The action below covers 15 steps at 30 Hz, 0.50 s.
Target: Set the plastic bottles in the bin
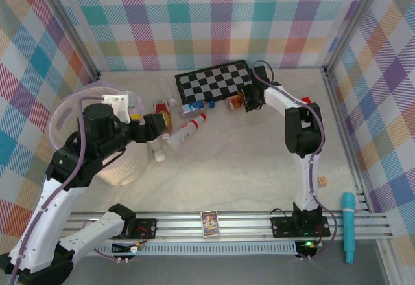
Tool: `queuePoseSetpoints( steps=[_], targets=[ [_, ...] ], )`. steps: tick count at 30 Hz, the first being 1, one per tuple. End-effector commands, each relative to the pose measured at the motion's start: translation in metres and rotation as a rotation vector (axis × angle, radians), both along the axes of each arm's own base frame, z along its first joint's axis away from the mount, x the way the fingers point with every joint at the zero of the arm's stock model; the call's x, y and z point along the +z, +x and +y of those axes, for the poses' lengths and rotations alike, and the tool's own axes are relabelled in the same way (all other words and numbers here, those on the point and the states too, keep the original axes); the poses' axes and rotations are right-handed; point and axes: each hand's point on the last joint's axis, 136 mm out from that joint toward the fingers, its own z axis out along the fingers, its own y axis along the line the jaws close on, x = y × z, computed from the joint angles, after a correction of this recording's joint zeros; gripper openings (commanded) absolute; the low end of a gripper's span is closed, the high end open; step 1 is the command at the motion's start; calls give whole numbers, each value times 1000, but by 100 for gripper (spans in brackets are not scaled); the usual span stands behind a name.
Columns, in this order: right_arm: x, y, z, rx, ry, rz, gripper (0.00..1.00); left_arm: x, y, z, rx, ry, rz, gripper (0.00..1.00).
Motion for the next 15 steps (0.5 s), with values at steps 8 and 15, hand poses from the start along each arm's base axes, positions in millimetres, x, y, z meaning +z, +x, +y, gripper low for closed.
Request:
queuePoseSetpoints(
  steps=[8, 15],
  targets=[
    [30, -18, -5, 75, -21, -46, 49, 24, 8, -32, -110, -120, -14, 91],
    [72, -44, 1, 283, -51, -184, 47, 25, 20, -48, -144, -108, 14, 91]
  ],
)
